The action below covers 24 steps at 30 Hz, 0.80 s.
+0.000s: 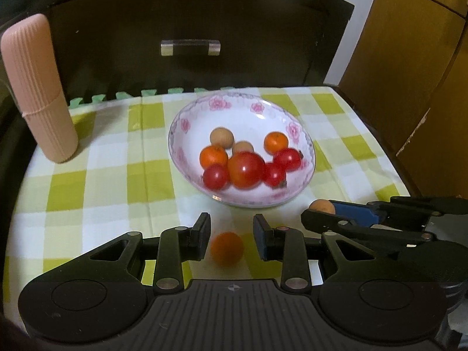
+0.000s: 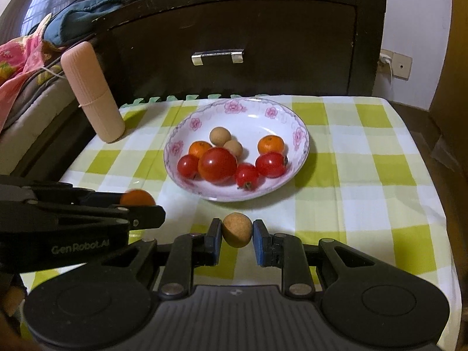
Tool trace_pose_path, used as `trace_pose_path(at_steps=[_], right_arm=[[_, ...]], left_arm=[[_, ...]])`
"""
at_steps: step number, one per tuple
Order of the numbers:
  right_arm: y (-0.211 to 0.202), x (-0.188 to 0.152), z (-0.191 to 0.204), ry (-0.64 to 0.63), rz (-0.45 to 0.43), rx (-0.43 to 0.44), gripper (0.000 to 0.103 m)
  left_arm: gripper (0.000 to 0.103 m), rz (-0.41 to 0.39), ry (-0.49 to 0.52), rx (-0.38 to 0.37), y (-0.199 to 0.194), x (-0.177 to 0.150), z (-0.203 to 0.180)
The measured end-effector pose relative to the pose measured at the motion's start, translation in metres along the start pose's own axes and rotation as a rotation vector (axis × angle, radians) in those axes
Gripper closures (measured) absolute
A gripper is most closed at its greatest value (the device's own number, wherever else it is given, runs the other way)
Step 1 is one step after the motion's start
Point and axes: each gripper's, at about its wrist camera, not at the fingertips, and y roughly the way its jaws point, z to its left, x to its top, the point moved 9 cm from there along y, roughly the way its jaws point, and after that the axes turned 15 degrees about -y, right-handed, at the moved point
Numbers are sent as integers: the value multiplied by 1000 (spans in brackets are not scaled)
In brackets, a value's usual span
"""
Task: Organize fruits
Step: 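Carry the held longan and orange tomato toward the white bowl with both tools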
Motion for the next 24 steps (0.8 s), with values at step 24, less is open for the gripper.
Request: trace_pose_path(at_steps=[24], right_arm=[[14,2,-6,21,14,18,81]], left_arm=[[56,77,-45,72,37,-15,31]])
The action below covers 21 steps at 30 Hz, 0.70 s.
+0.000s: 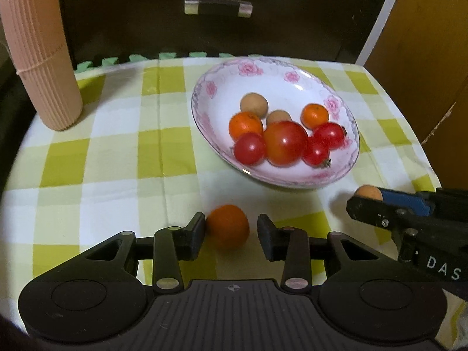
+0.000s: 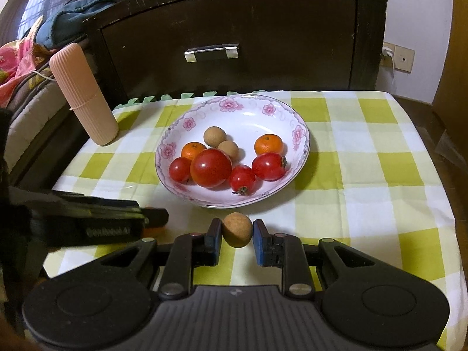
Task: Organize fruits
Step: 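Carry the held longan and orange tomato toward the white bowl with both tools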
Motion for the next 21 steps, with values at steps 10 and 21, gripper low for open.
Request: trace_pose_path(at_steps=[10,21], right_arm=[[0,-5,0,-3,8,-2,81],[3,-5,2,-10,13,-2,81]], left_arm=[[62,-20,32,31,3,-3,-1],[63,-27,40,16,-1,-3,-4]])
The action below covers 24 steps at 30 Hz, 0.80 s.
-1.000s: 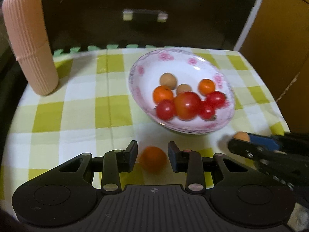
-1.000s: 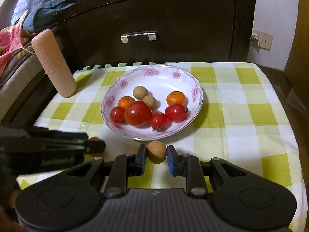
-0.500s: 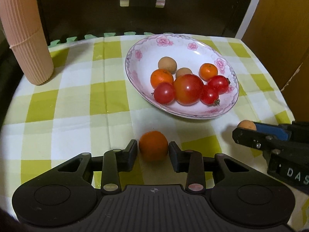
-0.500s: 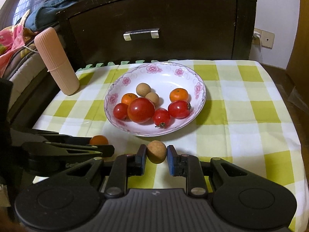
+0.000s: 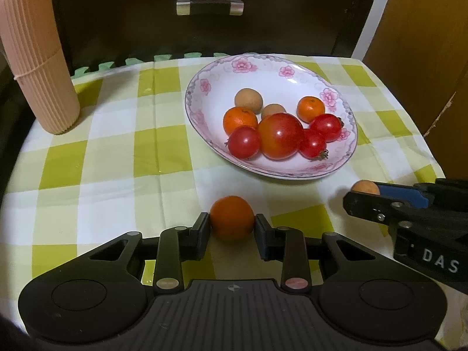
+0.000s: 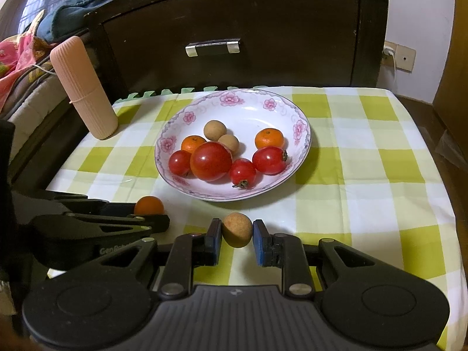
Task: Organize fruits
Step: 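Carry the held longan and orange tomato toward the white bowl with both tools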
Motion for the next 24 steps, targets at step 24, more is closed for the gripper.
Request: trace_pose_path(at_steps=[24], right_arm=[[-1,20,-3,-5,-40,-10,81]], left_arm=[[63,-80,17,-57,-24,24,-22]])
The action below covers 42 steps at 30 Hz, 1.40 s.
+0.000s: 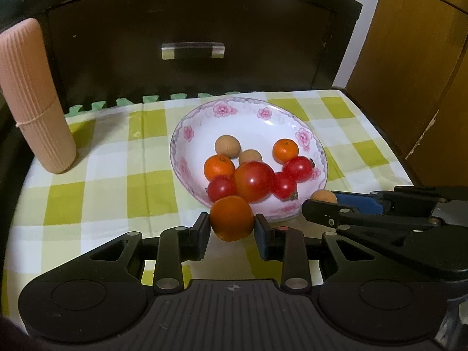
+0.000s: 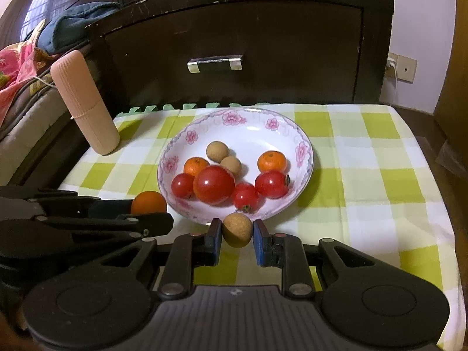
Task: Organize fruits
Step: 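Carry the held longan and orange tomato toward the white bowl with both tools, then lower the longan and orange tomato into the bowl and open both tools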
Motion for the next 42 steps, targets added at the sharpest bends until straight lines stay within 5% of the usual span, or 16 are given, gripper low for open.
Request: trace_pose_path(at_steps=[42], right_arm=[[56,48,-46,49,-22,-27,81]], left_arm=[[64,-23,32,26,51,55,-8]])
